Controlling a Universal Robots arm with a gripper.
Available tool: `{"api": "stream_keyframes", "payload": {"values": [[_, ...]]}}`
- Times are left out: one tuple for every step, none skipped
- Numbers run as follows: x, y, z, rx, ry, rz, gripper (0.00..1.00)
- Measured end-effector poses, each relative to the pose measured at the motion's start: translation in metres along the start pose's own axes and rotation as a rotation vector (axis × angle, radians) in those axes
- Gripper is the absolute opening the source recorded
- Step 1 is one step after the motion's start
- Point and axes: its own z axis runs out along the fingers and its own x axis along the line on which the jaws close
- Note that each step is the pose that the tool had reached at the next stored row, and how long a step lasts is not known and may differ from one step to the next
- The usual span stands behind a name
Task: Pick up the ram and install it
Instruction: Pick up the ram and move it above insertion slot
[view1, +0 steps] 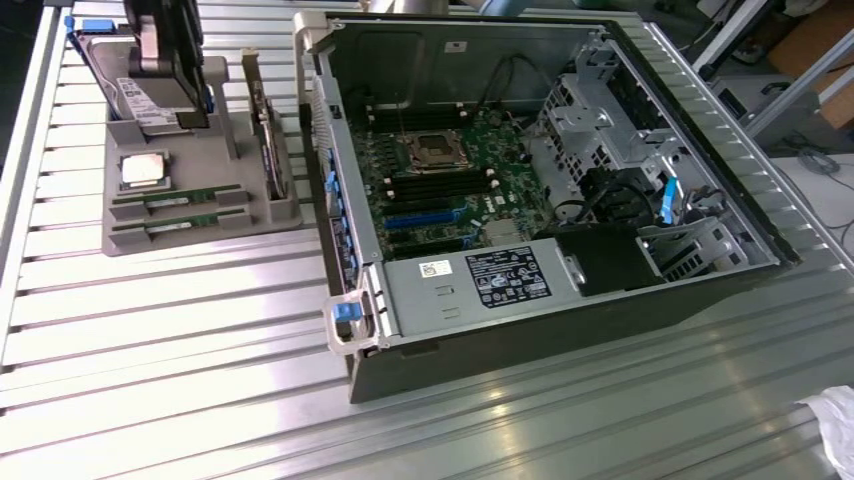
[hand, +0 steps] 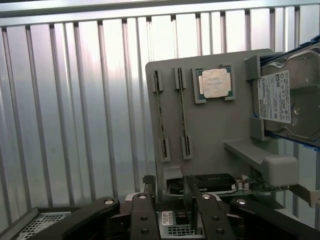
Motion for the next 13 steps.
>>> {"api": "stream_keyframes", "payload": {"values": [[0.0000, 0.0003, 0.0098, 0.0000, 0.0000, 0.000, 0.36], [0.0000, 0.0003, 0.0105, 0.0001, -0.0001, 0.000, 0.36], [0.0000, 0.0003, 0.0108, 0.0001, 0.0000, 0.000, 0.36], [0.0000, 0.0003, 0.0111, 0.0000, 0.0000, 0.000, 0.36], [0.0000, 0.0004, 0.0115, 0.0000, 0.0000, 0.000, 0.36], [0.0000, 0.0004, 0.0119, 0.0001, 0.0000, 0.000, 0.36], [0.0000, 0.0004, 0.0122, 0.0000, 0.0000, 0.000, 0.36], [0.0000, 0.0004, 0.0125, 0.0000, 0.0000, 0.000, 0.36], [0.0000, 0.0004, 0.0128, 0.0001, 0.0000, 0.000, 0.36], [0.0000, 0.0004, 0.0132, 0.0000, 0.0000, 0.000, 0.36], [0.0000, 0.0004, 0.0135, 0.0000, 0.0000, 0.000, 0.36], [0.0000, 0.0004, 0.0138, 0.0001, 0.0000, 0.000, 0.36], [0.0000, 0.0005, 0.0142, 0.0000, 0.0000, 0.000, 0.36]]}}
